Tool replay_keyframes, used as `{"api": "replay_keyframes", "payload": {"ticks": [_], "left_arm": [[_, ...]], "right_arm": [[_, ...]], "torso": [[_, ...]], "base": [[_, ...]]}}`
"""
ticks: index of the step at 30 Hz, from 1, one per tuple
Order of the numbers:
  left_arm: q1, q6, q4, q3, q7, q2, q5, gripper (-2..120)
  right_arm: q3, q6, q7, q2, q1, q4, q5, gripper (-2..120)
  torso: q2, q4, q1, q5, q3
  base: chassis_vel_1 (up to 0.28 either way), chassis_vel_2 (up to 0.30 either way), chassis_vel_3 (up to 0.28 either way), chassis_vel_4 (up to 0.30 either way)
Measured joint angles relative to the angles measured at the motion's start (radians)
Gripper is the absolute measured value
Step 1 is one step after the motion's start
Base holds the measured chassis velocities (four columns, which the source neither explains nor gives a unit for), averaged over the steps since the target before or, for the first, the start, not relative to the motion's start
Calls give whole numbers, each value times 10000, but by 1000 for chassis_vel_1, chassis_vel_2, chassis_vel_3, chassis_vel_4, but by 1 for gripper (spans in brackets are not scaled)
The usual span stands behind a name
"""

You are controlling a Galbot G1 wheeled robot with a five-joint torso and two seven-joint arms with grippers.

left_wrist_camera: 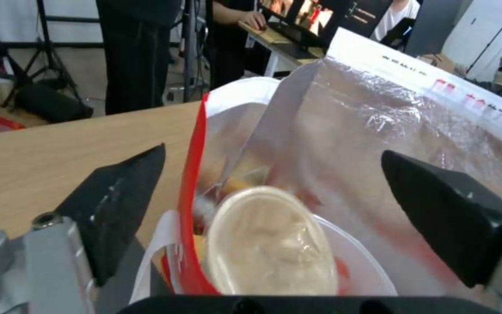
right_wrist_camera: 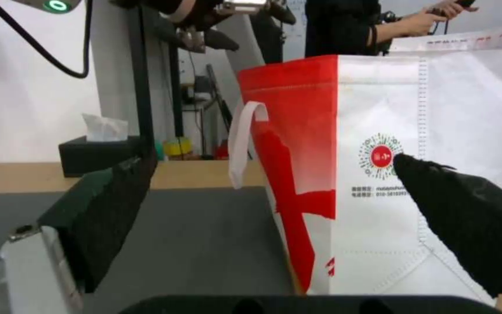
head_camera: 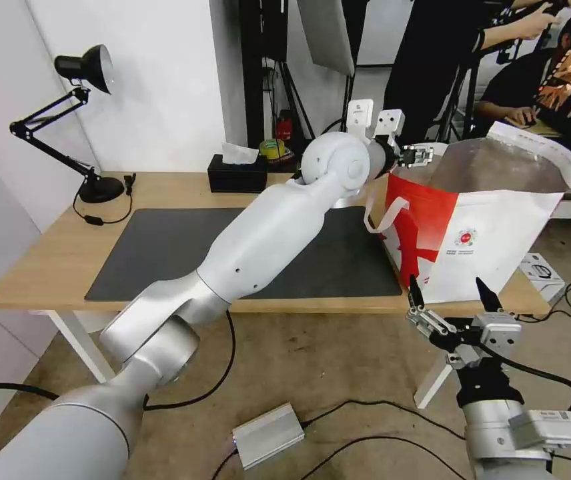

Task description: Pick up the trash from the table and place it into the takeout bag.

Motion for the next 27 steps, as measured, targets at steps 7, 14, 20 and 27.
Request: {"api": "replay_keyframes", "payload": {"ticks": [7, 14, 20, 27], "left_arm": [[110, -176, -536, -99, -26, 263, 6, 100], [363, -325, -1515, -366, -88, 966, 6, 100], [941, -553, -2947, -802, -197, 2197, 69, 100], [2073, -930, -4674, -1157, -251, 3733, 1114, 100]], "right_arm": [[3, -4, 0, -3, -14, 0, 0, 100], [0, -7, 0, -19, -24, 0, 0, 100], [19, -19, 0, -152, -17, -1, 27, 100], [19, -35, 0, -292, -20, -1, 46, 100]], "torso": [[0, -2, 0, 0, 0], [0, -2, 0, -1, 0], [0, 1, 1, -4, 0], [2, 1, 0, -4, 0]], "base": [[0, 0, 0, 0], [0, 0, 0, 0], [0, 0, 0, 0], [0, 0, 0, 0]]}}
